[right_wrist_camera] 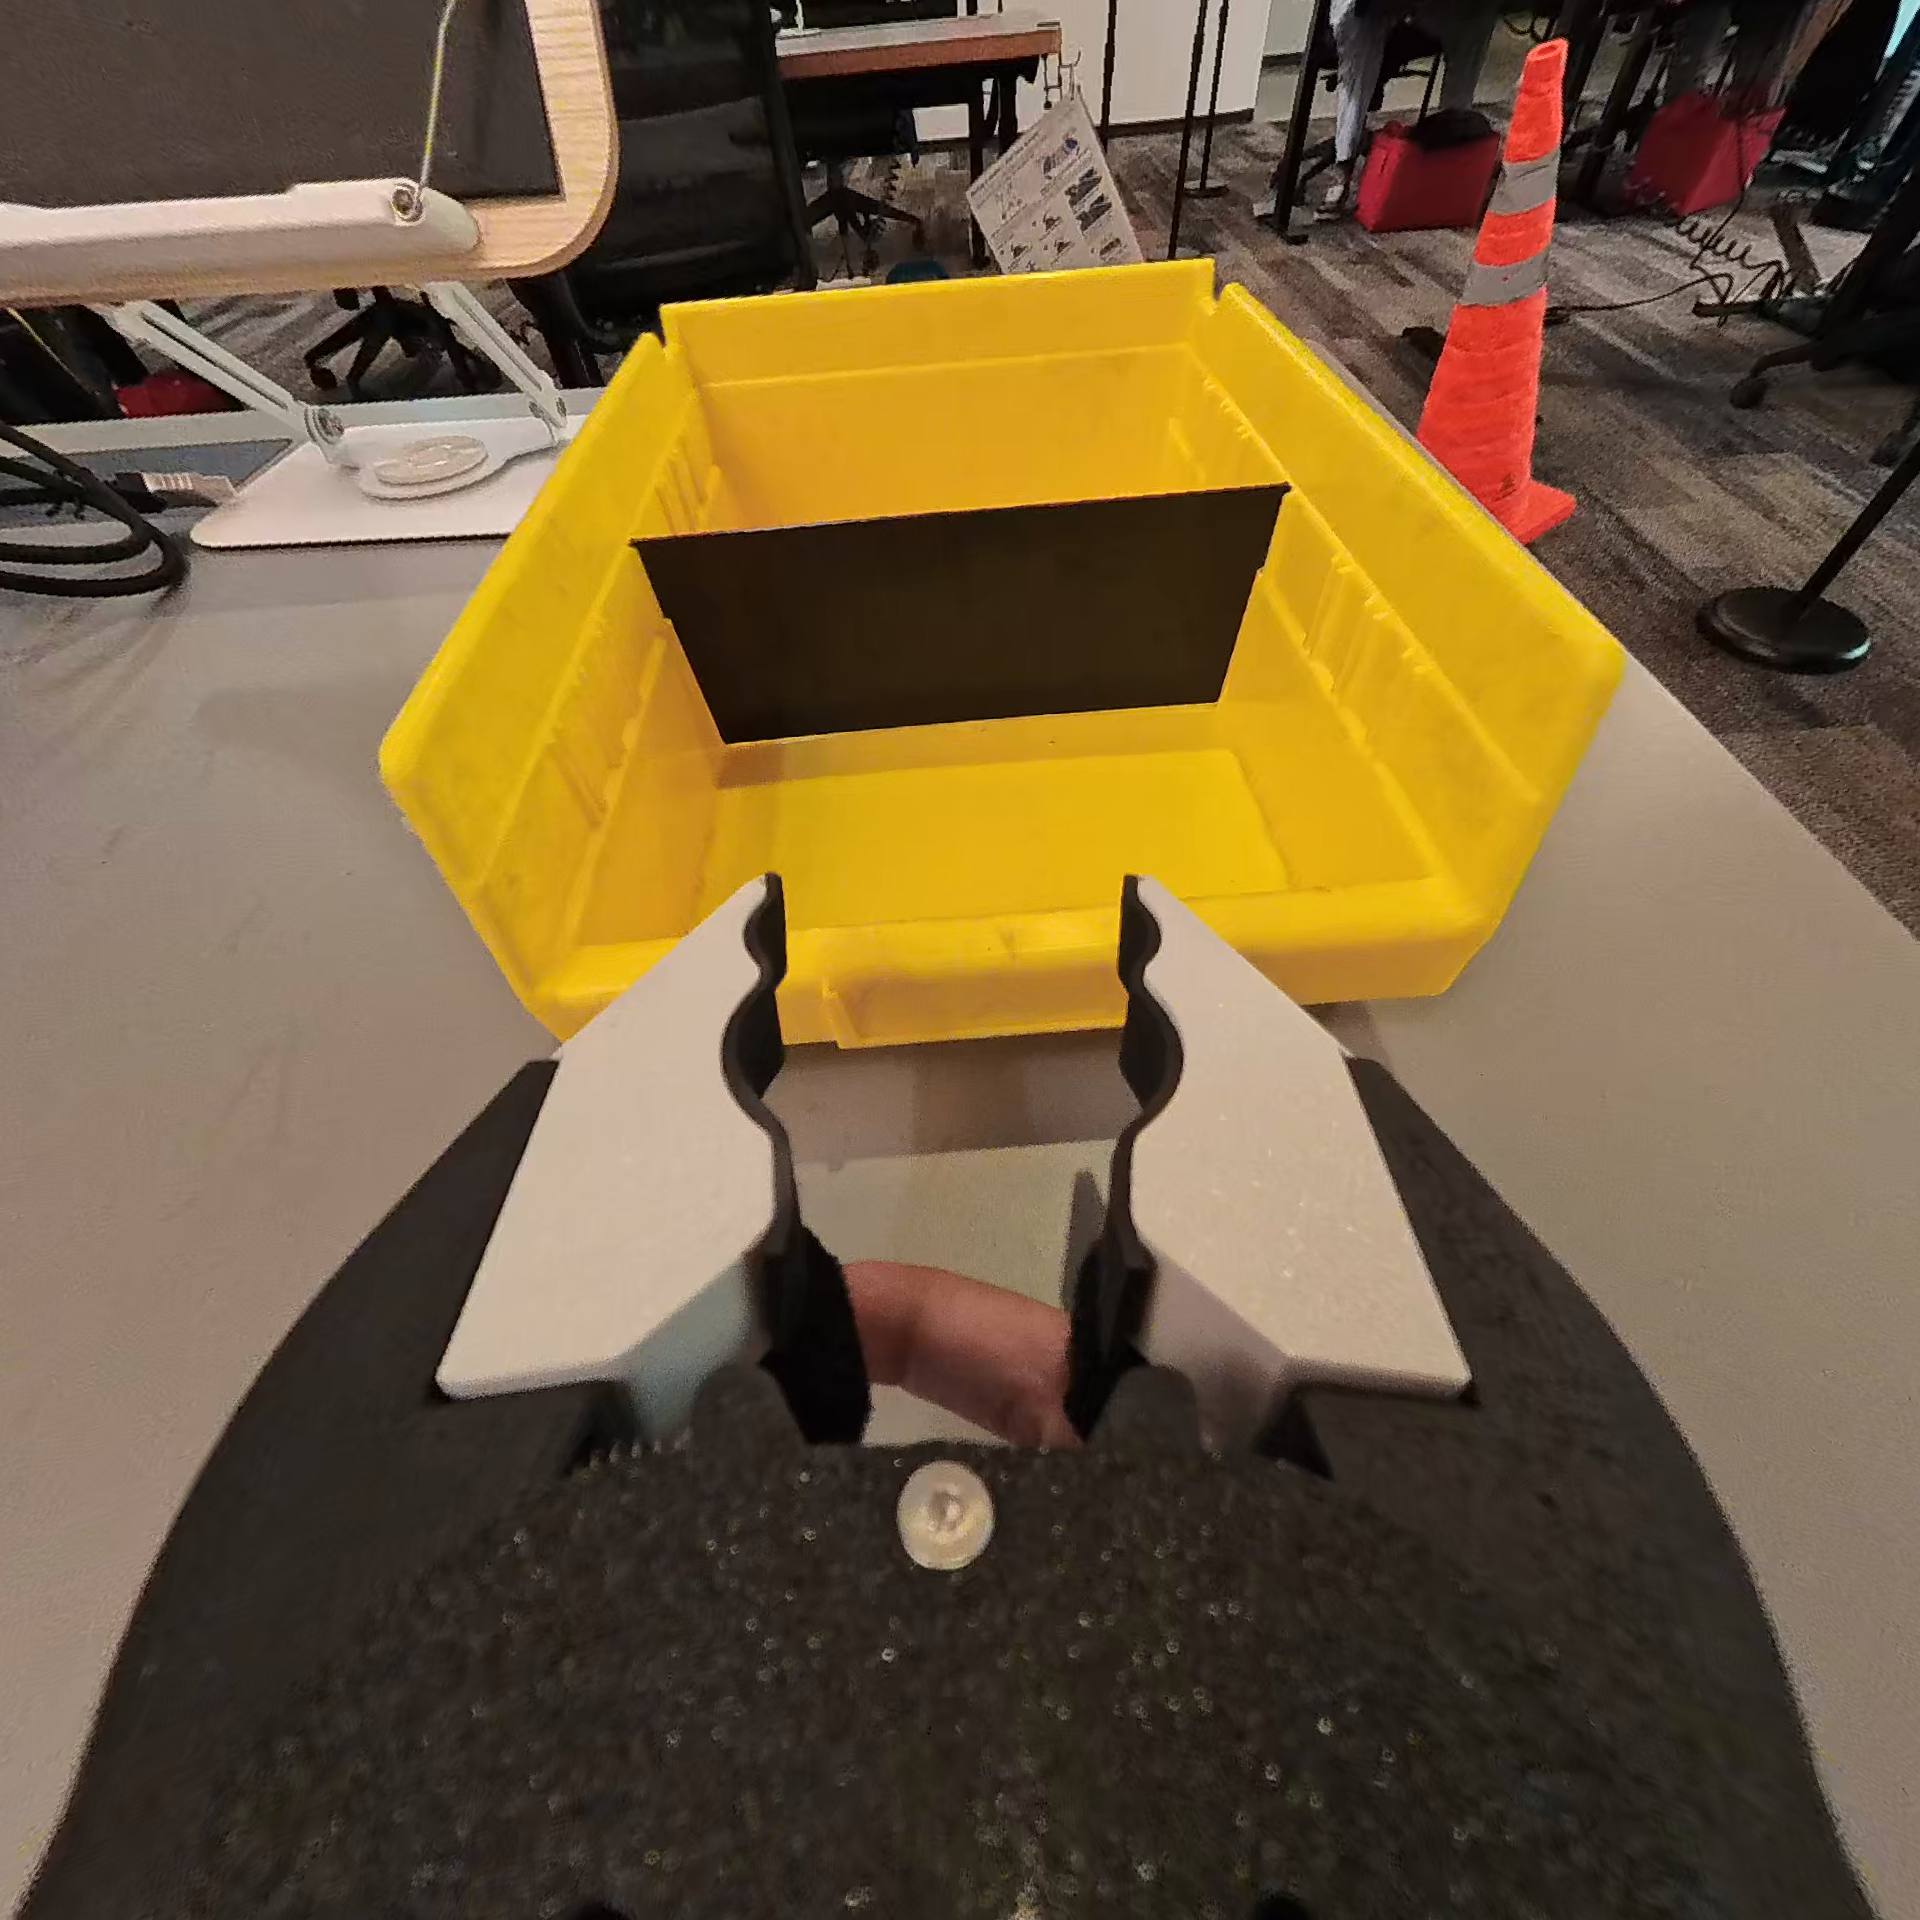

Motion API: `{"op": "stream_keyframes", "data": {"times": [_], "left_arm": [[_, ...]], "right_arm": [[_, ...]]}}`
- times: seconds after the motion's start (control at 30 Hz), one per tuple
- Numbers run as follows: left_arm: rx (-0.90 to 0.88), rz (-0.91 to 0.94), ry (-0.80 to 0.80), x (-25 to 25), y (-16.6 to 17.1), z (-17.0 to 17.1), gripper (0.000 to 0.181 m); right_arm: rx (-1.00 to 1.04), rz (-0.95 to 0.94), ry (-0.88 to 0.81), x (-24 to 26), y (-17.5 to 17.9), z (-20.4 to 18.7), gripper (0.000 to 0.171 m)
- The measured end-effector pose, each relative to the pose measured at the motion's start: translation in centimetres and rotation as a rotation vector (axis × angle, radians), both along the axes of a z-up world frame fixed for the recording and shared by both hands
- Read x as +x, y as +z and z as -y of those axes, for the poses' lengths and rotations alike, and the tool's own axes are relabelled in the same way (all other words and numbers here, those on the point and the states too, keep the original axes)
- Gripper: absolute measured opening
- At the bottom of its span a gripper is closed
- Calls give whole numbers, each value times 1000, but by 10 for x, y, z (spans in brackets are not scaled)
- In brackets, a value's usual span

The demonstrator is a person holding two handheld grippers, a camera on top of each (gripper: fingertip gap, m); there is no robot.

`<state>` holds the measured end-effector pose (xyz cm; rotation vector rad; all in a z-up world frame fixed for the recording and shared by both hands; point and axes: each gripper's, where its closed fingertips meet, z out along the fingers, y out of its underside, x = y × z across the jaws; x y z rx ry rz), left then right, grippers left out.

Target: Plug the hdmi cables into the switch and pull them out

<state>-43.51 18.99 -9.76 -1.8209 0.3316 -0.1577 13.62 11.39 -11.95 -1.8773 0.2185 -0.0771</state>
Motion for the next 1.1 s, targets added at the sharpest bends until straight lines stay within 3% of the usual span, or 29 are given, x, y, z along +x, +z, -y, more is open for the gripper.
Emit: {"op": "stream_keyframes", "data": {"times": [0.57, 0.77, 1.1], "left_arm": [[-24, 4, 15, -6, -3, -1, 19], [-103, -25, -102, 14, -16, 8, 20], [-136, 18, -313, 56, -9, 24, 27]], "right_arm": [[-13, 38, 39, -16, -1, 0, 64], [-3, 84, 124, -50, 1, 1, 64], [12, 214, 363, -136, 2, 4, 64]]}}
